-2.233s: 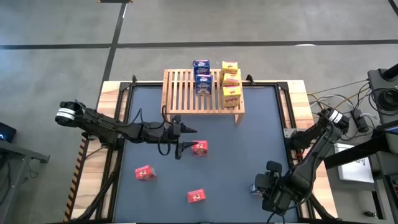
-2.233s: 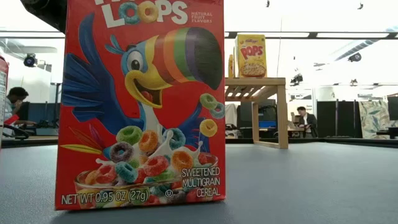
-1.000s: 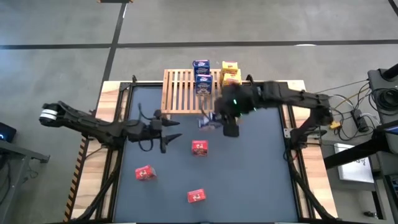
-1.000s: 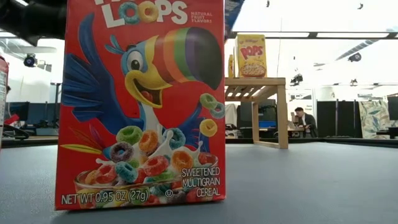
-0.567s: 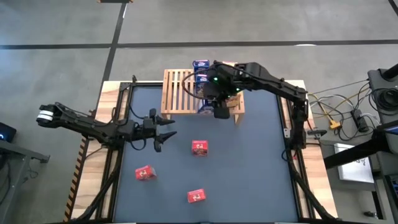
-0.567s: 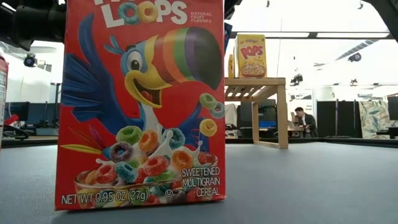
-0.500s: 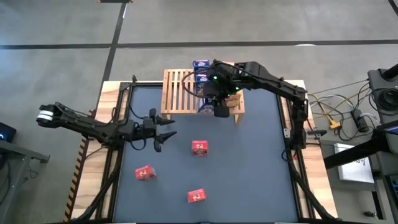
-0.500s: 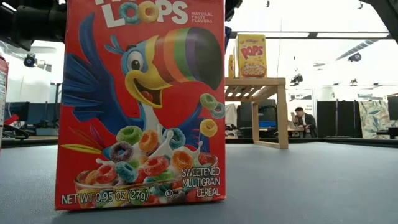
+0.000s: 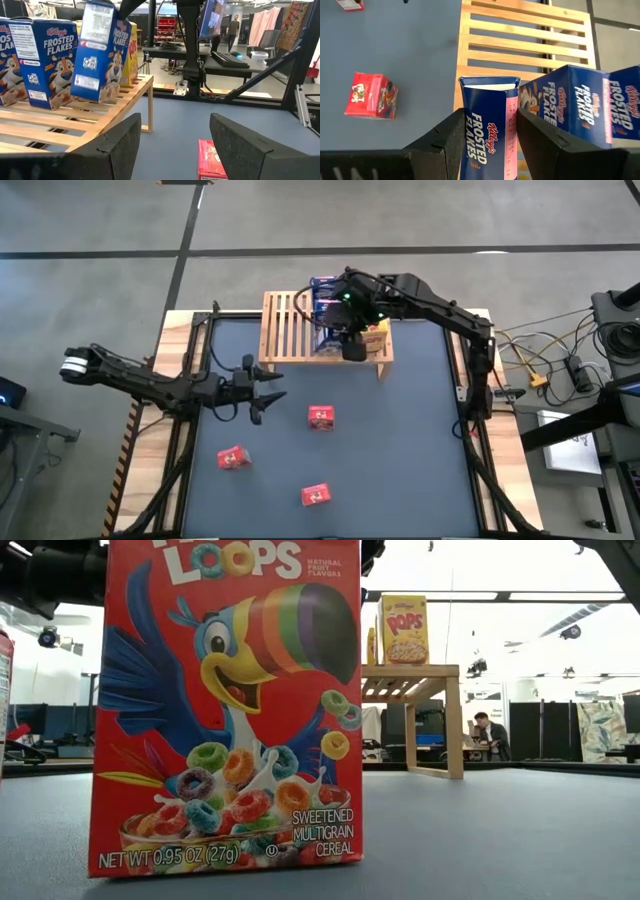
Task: Stack cereal on shelf
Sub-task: Put the blue cereal box on the shelf aligned with the other blue cereal box
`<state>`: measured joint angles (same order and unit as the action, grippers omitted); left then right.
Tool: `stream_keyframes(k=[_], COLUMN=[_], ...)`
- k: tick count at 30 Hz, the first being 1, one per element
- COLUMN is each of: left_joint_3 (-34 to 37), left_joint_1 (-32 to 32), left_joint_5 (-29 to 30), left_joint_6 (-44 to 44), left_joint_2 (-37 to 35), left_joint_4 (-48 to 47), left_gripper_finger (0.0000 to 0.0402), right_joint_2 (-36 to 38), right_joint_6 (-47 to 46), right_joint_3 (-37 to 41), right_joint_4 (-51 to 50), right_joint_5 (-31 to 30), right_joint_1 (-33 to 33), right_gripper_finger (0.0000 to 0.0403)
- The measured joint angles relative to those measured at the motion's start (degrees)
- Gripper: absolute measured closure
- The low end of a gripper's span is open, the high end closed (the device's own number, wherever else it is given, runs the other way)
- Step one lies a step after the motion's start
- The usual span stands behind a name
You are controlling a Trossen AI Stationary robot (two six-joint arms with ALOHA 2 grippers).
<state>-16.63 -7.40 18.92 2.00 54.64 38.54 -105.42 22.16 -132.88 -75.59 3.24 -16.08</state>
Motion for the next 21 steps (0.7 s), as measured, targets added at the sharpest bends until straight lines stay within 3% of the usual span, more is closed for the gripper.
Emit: stream_keyframes(k=[12,21], left_joint_3=[-1.93,-2.55], left_joint_1=[0.0,0.0], left_joint_5=[0.0,0.0], left_joint_6=[-0.74,-1.31], left_joint_2=[3.4,4.41], left_joint_4=[-0.01,0.01], left_gripper_finger=[0.0181,0.0181], right_joint_2=[-1.54,-1.52], right_joint_6=[0.97,0.93], right_joint_3=[0.16,0.29], right_joint_4=[0.59,0.79], right_joint_5=[-0.23,-0.79], right_joint_1=[-0.31,-0.74], right_gripper_finger=[0.0241,0.0202])
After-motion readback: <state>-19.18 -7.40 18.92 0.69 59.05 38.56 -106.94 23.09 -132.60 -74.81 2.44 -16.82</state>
